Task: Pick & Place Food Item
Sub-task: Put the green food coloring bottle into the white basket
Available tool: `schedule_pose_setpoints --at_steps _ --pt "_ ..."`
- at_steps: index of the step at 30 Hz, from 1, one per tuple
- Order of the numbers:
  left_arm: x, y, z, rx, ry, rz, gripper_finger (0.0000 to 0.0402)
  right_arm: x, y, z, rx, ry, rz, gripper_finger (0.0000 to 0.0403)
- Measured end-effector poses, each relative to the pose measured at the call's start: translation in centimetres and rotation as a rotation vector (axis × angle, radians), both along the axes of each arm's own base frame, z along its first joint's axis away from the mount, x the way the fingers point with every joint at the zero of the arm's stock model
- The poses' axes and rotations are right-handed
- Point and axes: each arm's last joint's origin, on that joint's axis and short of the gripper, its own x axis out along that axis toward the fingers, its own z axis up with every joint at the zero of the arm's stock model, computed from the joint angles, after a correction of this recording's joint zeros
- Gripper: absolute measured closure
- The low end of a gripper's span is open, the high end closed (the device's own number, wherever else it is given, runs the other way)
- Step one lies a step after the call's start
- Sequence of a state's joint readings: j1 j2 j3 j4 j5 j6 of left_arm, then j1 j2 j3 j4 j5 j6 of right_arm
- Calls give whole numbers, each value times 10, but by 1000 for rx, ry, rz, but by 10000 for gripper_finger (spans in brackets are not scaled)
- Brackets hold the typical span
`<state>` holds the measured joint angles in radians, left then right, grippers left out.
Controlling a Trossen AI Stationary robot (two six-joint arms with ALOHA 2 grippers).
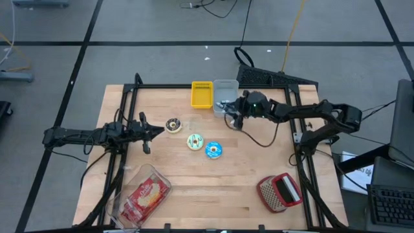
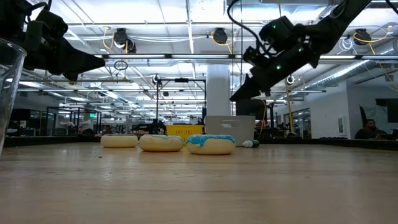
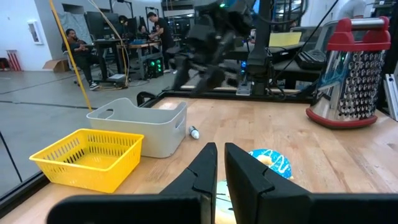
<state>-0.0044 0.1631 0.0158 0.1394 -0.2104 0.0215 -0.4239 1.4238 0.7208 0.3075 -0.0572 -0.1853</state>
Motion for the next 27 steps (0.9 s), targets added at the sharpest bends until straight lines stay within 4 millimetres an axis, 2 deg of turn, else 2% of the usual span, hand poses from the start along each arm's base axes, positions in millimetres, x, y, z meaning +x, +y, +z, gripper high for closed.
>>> schedule_pose_setpoints --at_steps 4,10,17,27 --pt "0 0 0 0 0 0 371 0 20 0 -34 82 100 198" --pt "0 0 0 0 1 0 371 -2 29 -27 6 294 157 200" --pt "0 0 0 0 1 0 371 -3 16 -55 -9 436 117 200" --pt "0 0 0 0 0 0 371 -6 -1 -67 -44 488 99 202"
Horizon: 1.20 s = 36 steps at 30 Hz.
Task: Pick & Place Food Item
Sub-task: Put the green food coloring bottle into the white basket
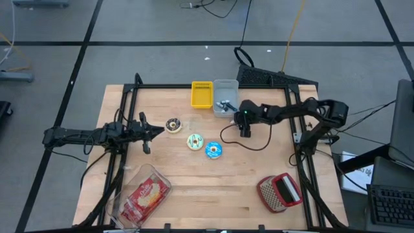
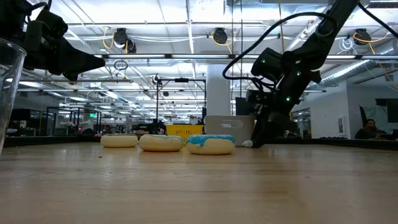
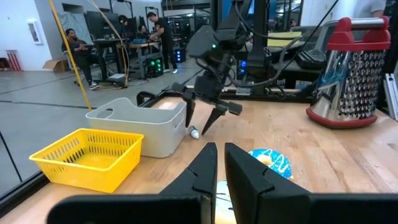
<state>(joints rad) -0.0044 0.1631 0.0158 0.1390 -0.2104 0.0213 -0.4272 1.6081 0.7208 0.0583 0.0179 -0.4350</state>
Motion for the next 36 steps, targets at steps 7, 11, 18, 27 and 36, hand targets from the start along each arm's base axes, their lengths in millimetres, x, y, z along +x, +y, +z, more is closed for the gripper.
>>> schedule_pose_setpoints --at_steps 7,11,18,27,36 --pt "0 0 0 0 0 0 371 -1 -1 -9 76 24 18 215" --pt "0 0 0 0 0 0 371 0 2 -9 96 20 2 228" --pt "0 0 0 0 0 0 371 0 5 -9 167 -4 -30 269" --pt "0 0 0 0 0 0 371 3 12 -9 247 -39 2 340" --pt "0 0 0 0 0 0 371 6 15 -8 266 -57 -29 324"
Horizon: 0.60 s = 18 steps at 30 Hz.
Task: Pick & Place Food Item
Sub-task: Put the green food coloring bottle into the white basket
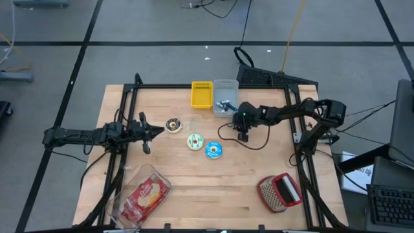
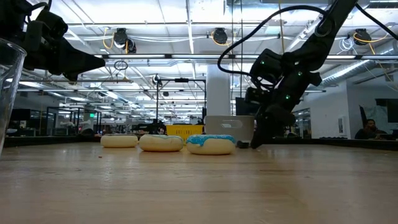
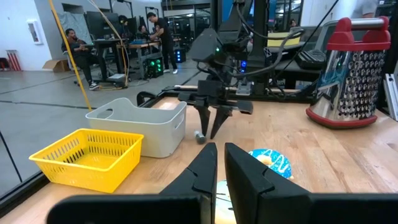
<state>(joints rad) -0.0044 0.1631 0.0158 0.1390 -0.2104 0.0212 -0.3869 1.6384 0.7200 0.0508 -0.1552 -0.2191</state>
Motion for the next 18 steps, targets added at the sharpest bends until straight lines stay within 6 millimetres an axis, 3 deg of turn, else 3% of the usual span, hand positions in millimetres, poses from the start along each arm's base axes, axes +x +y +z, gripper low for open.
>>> schedule_pose_setpoints --at_steps 6,11,18 --pt "0 0 0 0 0 0 371 3 11 3 11 -14 30 254" --pt "0 0 0 0 0 0 371 5 22 10 -9 -26 72 219" --pt "0 0 0 0 1 0 371 6 29 27 -296 -18 105 202"
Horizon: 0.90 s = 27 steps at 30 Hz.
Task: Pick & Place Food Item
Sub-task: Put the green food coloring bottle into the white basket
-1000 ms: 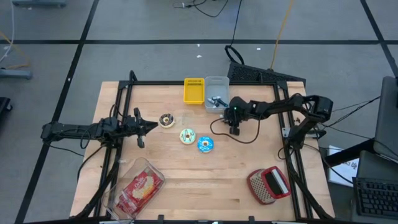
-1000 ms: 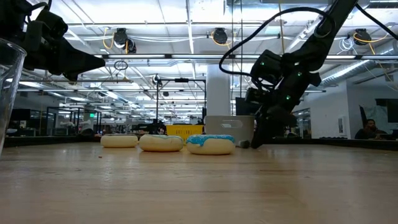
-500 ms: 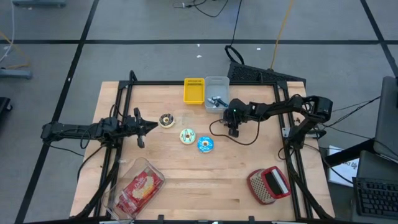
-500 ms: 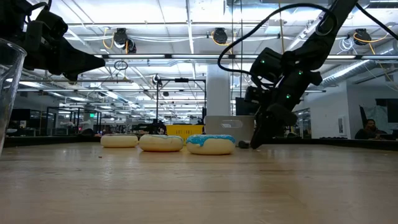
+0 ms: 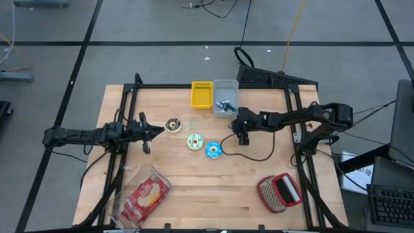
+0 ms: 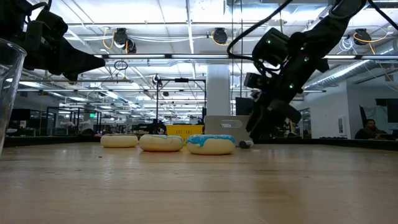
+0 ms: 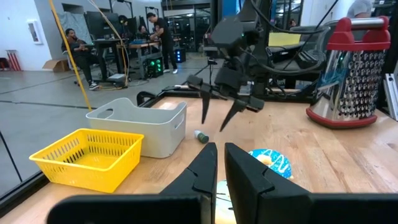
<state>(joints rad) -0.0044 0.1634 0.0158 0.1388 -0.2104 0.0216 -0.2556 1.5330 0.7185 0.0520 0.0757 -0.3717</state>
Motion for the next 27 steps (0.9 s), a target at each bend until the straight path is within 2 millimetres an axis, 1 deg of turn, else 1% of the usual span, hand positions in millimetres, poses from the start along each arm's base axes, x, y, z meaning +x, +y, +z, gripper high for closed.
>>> schedule_pose_setpoints --at_steps 2,6,10,16,21,27 --pt "0 0 0 0 -1 0 371 0 -2 1 -40 0 11 202" --pt "0 0 0 0 0 0 371 -2 -10 -2 -14 7 41 205" --pt "0 0 0 0 -1 0 371 -3 -19 -4 -34 12 49 206" --pt "0 0 0 0 -1 0 371 -1 -28 -16 -41 33 73 206" --pt "0 0 0 0 0 0 371 1 -31 -26 6 29 97 210" --pt "0 0 0 0 0 0 371 2 -30 -27 34 25 63 225"
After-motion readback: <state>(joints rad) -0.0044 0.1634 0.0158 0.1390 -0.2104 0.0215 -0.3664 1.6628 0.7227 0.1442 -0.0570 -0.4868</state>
